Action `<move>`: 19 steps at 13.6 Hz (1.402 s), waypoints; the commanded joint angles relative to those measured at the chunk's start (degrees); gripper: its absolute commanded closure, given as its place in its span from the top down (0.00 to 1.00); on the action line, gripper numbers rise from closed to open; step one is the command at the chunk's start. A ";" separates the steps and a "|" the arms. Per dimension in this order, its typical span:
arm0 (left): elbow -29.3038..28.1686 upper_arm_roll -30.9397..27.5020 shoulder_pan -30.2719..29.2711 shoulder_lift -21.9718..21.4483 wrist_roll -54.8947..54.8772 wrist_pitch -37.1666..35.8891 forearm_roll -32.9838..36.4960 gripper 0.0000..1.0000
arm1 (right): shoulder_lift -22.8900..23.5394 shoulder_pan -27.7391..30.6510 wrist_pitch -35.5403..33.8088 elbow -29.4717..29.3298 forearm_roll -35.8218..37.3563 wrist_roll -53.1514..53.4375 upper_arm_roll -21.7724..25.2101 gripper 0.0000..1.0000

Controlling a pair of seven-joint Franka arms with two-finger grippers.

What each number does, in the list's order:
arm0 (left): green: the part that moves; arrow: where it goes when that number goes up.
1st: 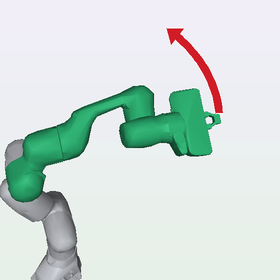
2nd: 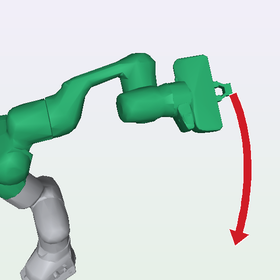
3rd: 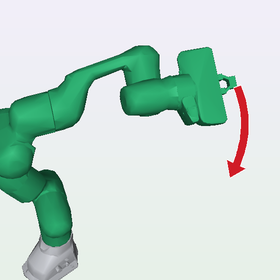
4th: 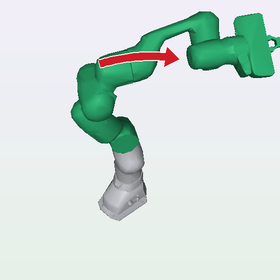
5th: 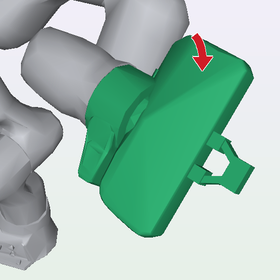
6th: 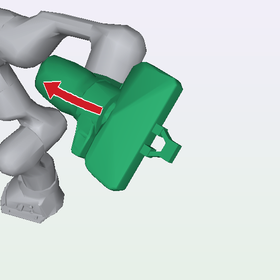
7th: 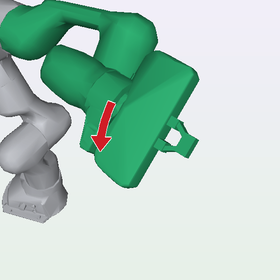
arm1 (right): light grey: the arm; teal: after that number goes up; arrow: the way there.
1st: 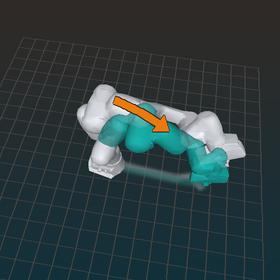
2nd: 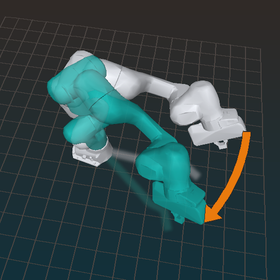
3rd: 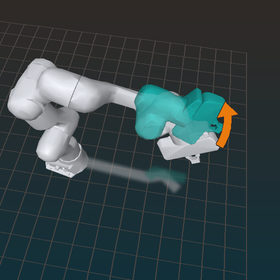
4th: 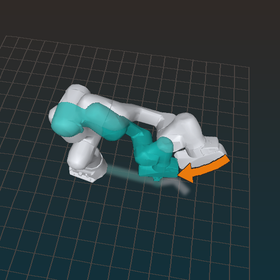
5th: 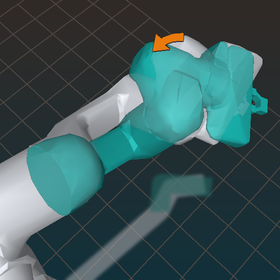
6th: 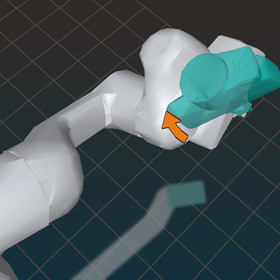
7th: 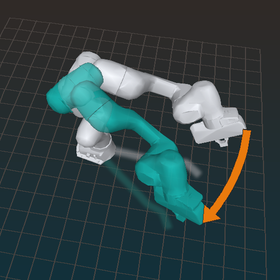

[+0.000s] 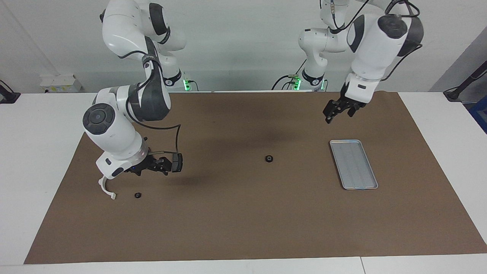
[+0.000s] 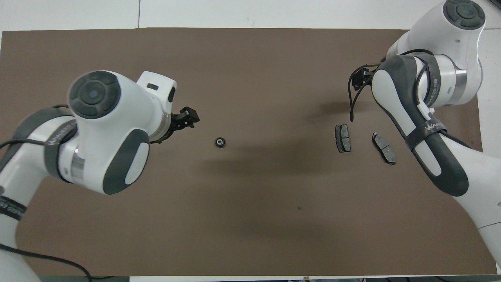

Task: Pick bearing gear from pile to tray
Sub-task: 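Grasp the bearing with the left gripper while the right gripper withdraws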

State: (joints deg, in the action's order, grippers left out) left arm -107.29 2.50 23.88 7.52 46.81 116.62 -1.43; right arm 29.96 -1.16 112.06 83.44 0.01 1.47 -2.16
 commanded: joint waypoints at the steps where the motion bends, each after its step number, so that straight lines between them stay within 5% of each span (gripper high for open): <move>1: -1.17 -1.27 4.84 6.60 5.55 6.23 -0.33 1.00 | -3.42 1.60 7.45 8.12 0.51 -3.49 -0.04 1.00; 7: -2.83 -1.27 7.58 13.56 10.40 17.83 -0.33 1.00 | -3.86 4.14 20.03 15.95 0.51 -9.64 0.58 1.00; 15: -5.56 -1.27 8.37 13.48 11.90 19.87 -0.24 0.83 | -0.70 6.52 26.10 16.58 0.34 -12.37 0.67 0.87; 16: -5.47 -1.36 8.37 13.57 11.99 19.87 -0.24 0.78 | -0.43 6.52 26.63 16.49 0.34 -12.55 0.67 0.87; 19: -5.56 -1.36 8.99 13.57 13.13 19.78 -0.07 0.42 | 0.98 7.05 26.63 15.70 0.25 -12.55 0.67 0.86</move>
State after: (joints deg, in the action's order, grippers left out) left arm -111.50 2.16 31.24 21.57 58.40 135.14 -1.41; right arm 30.21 4.84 137.61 99.26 0.03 -9.86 -0.90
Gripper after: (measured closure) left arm 0.348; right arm 0.123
